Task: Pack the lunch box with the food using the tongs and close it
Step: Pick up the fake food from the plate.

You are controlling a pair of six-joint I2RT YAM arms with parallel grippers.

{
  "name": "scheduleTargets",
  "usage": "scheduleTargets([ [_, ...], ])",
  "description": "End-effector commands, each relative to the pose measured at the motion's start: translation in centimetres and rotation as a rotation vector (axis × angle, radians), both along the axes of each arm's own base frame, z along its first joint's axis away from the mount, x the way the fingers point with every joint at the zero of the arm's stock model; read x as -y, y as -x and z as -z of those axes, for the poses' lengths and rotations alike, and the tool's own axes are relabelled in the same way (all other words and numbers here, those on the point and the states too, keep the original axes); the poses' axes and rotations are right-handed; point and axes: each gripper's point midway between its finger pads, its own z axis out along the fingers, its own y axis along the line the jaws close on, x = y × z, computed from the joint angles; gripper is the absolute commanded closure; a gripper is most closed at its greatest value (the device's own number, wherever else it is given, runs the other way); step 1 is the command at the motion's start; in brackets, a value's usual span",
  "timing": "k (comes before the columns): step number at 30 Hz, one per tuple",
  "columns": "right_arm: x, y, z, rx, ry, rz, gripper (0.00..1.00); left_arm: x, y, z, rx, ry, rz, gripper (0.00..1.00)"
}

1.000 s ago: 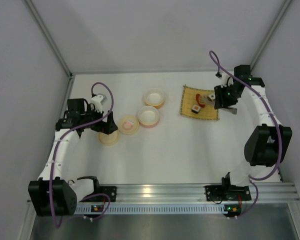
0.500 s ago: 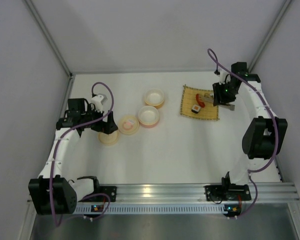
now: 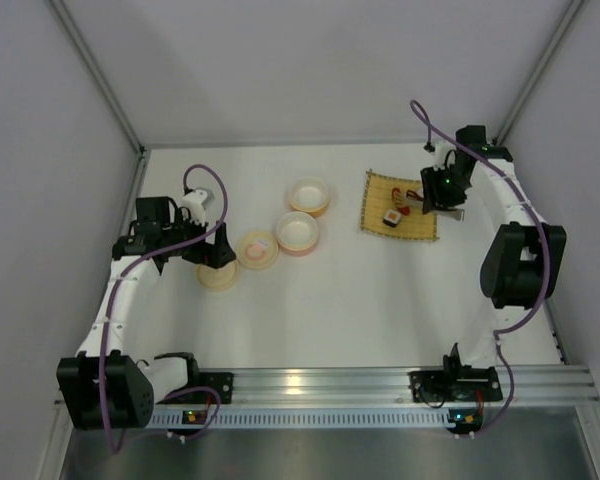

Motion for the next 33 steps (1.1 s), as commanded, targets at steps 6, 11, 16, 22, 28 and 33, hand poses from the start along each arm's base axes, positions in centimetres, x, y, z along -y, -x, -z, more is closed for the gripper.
scheduleTargets([
  [6,-1.24,-2.46,-1.57,0.08,-0.028,-0.021,0.58,0.14,-0.7,-0.35,0.031,-0.003,0.018,0.02],
  [11,-1.5,-2.16,-1.36,0.066,-0.041,-0.029,0.59,0.09,-0.69,-0.24,0.028,-0.005,0.016,0.02],
  [16,-1.56,-1.98,-1.26,0.061,-0.044,-0.035,0.62,0.14,-0.83,-0.07,0.022,0.004,0.011,0.02],
  [22,-1.53,-2.05,-1.57,0.074,-0.043,-0.029,0.6,0.16,-0.93,-0.37,0.023,0.002,0.013,0.02],
  [28,-1.5,-2.05,-2.13,0.087,-0.041,-0.03,0.64,0.07,-0.64,-0.5,0.025,-0.001,0.01,0.02],
  [33,-1.75,-1.78,-1.63,0.067,-0.053,-0.04,0.65,0.1,-0.57,-0.48,0.026,-0.005,0.014,0.02],
])
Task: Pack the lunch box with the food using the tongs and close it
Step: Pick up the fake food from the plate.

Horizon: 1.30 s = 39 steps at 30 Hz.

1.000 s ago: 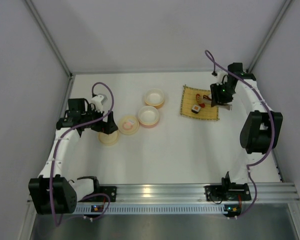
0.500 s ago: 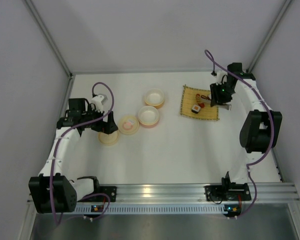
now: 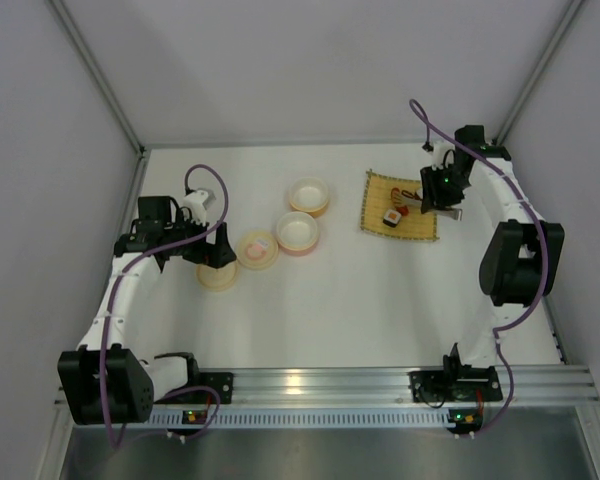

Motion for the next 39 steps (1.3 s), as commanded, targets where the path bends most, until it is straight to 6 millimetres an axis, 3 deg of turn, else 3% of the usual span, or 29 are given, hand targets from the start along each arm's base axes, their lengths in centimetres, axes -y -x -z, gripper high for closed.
scheduleTargets([
  [1,-1.2,-1.4,-1.9,0.073,-0.027,-0.027,0.65,0.1,-0.4,-1.1,0.051,-0.005,0.015,0.02],
  [9,-1.1,-1.6,-1.9,0.076,-0.024,-0.026,0.69,0.1,-0.5,-1.2,0.055,-0.007,0.014,0.02],
  [20,-1.4,-1.3,-4.9,0.133,-0.037,-0.036,0.94,0.2,-0.6,-1.3,0.057,0.0,0.014,0.02],
  [30,-1.4,-1.3,-6.6,0.167,-0.033,-0.036,0.99,0.1,-0.7,-1.5,0.06,-0.002,0.011,0.02],
  [34,-1.6,-1.6,-8.3,0.21,-0.042,-0.045,1.0,0.0,-0.7,-1.5,0.061,-0.003,0.005,0.02],
  [39,-4.7,-1.6,-10.6,0.28,-0.041,-0.113,1.0,0.1,-1.1,-1.1,0.033,0.013,-0.008,0.02],
])
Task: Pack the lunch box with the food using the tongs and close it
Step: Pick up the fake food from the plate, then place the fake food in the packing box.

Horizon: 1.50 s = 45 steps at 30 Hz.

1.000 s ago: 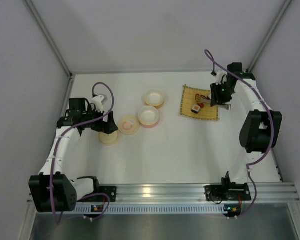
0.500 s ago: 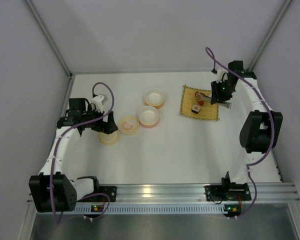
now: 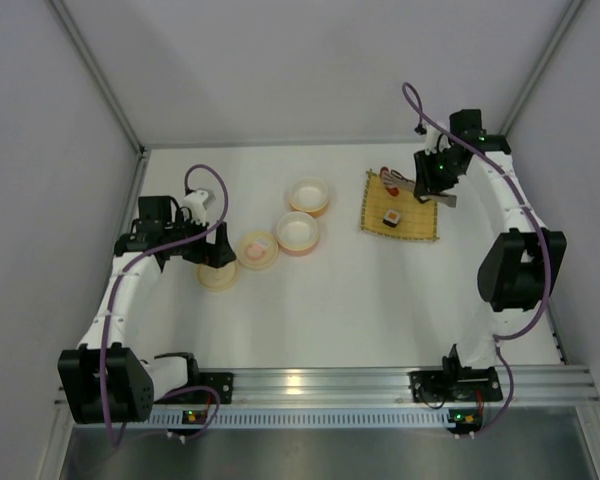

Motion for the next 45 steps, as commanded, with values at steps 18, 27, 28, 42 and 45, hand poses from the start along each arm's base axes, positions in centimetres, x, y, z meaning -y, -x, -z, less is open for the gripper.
scheduleTargets([
  [18,-15.9,-2.2,-8.3,0.314,-0.149,-0.252,1.0,0.4,-2.4,-1.7,0.033,0.037,-0.018,0.02],
  [27,-19.4,-3.5,-5.6,0.31,-0.201,-0.298,1.0,0.1,-2.9,-1.4,0.021,0.025,-0.03,0.02],
  [28,-19.7,-3.5,-5.4,0.307,-0.205,-0.303,1.0,0.0,-3.0,-1.3,0.016,0.026,-0.033,0.02],
  [42,-21.0,-2.9,-0.4,0.262,-0.209,-0.356,1.0,-0.1,-3.2,-0.4,-0.004,0.015,-0.031,0.02],
  [45,-20.8,-2.7,1.1,0.257,-0.195,-0.361,1.0,0.0,-3.3,-0.4,-0.006,0.02,-0.025,0.02],
])
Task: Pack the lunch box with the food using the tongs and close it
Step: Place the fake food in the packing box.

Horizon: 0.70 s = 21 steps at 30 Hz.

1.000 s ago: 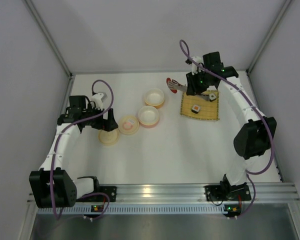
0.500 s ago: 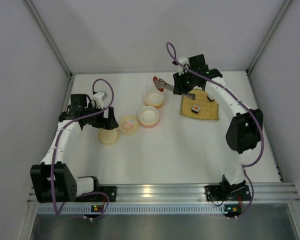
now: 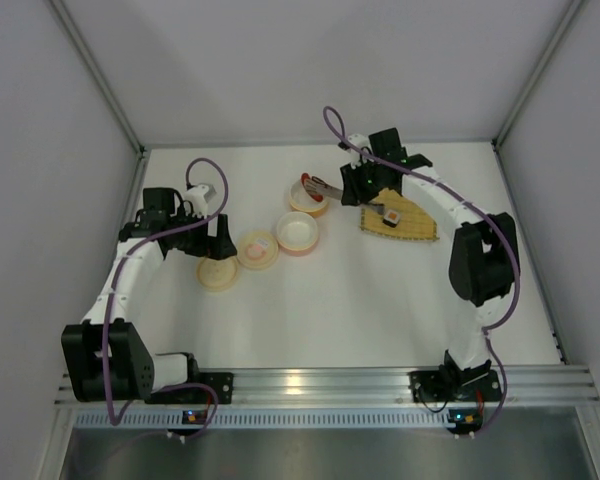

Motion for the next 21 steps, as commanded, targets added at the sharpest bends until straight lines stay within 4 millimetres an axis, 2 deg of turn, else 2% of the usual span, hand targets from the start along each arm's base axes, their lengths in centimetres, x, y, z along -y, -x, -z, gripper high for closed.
scheduleTargets([
  [1,-1.8,-1.2,-0.6,0.104,-0.046,-0.048,1.0,0.2,-1.5,-1.5,0.067,0.005,0.016,0.02],
  [9,-1.8,-1.2,1.7,0.078,-0.025,-0.056,1.0,0.0,-1.6,-1.7,0.07,-0.008,0.016,0.01],
  [16,-2.1,-1.8,0.9,0.07,-0.001,-0.072,1.0,0.1,-1.4,-1.4,0.061,0.0,0.015,0.02],
  [21,-2.0,-1.2,1.1,0.055,0.064,-0.1,1.0,0.0,-1.4,-1.4,0.063,-0.005,0.016,0.02],
])
